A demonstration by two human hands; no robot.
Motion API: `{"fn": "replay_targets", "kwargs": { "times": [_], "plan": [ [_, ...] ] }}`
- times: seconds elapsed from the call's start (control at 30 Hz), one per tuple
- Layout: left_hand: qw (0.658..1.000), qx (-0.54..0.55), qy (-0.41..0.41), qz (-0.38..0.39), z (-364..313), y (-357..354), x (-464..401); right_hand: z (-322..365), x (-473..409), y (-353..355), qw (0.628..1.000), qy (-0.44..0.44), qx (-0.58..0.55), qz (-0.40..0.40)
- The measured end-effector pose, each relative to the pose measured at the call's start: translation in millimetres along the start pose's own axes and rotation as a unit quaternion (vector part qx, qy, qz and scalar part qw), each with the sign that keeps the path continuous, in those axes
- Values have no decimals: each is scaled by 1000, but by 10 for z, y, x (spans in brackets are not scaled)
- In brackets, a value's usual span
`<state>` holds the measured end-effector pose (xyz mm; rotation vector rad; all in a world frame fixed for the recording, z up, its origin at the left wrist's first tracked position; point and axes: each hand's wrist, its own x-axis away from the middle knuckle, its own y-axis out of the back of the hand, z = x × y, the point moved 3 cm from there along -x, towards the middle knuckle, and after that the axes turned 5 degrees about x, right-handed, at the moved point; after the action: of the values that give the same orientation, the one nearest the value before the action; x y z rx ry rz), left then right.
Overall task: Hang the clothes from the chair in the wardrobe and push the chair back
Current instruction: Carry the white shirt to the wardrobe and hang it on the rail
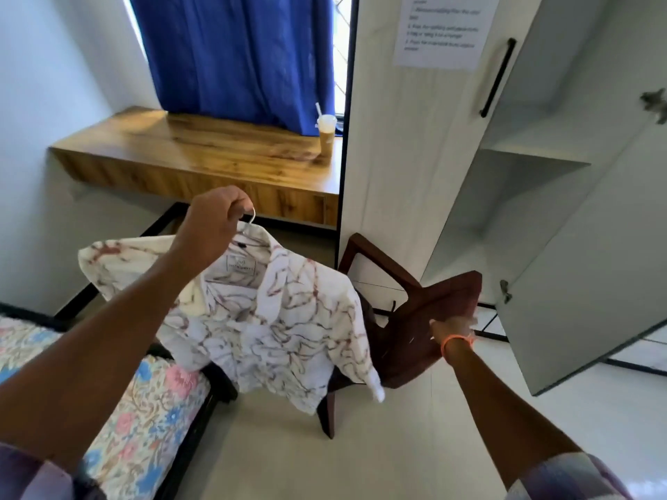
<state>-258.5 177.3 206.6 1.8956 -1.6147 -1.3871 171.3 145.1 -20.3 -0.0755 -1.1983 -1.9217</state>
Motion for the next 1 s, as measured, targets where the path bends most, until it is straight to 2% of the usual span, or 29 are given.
{"fn": "replay_targets", "kwargs": {
  "times": [0.1,0.3,0.4,0.47,0.53,0.63,0.73,0.77,0.87,1.0],
  "plan": [
    [999,-22,26,-24,-121,-42,55,-29,-176,35,997,-35,-61,35],
    [995,-61,42,-62,-404,-77,297,-201,-275,-83,982,-40,-138,121],
    [993,-85,20,-75,-558,86,406,-370,-128,-253,963,-71,-207,158],
    [992,-92,10,-82,-625,267,488,-466,99,-456,946,-90,-234,204],
    [991,-90,18,-97,-645,456,558,-608,221,-876,931,-72,-238,267],
    [989,-92,23,-117,-667,704,748,-694,1112,-1283,909,-99,-263,306],
    [988,-100,26,-113,-654,882,989,-691,2125,-1633,848,-159,-352,363],
    [988,-105,29,-114,-652,930,1074,-709,2396,-1743,839,-165,-360,374],
    [985,-112,34,-125,-655,1093,1293,-857,2887,-1964,842,-152,-358,375],
    [985,-113,43,-125,-582,1201,1447,-1015,3274,-1869,842,-184,-344,372]
  ]
}}
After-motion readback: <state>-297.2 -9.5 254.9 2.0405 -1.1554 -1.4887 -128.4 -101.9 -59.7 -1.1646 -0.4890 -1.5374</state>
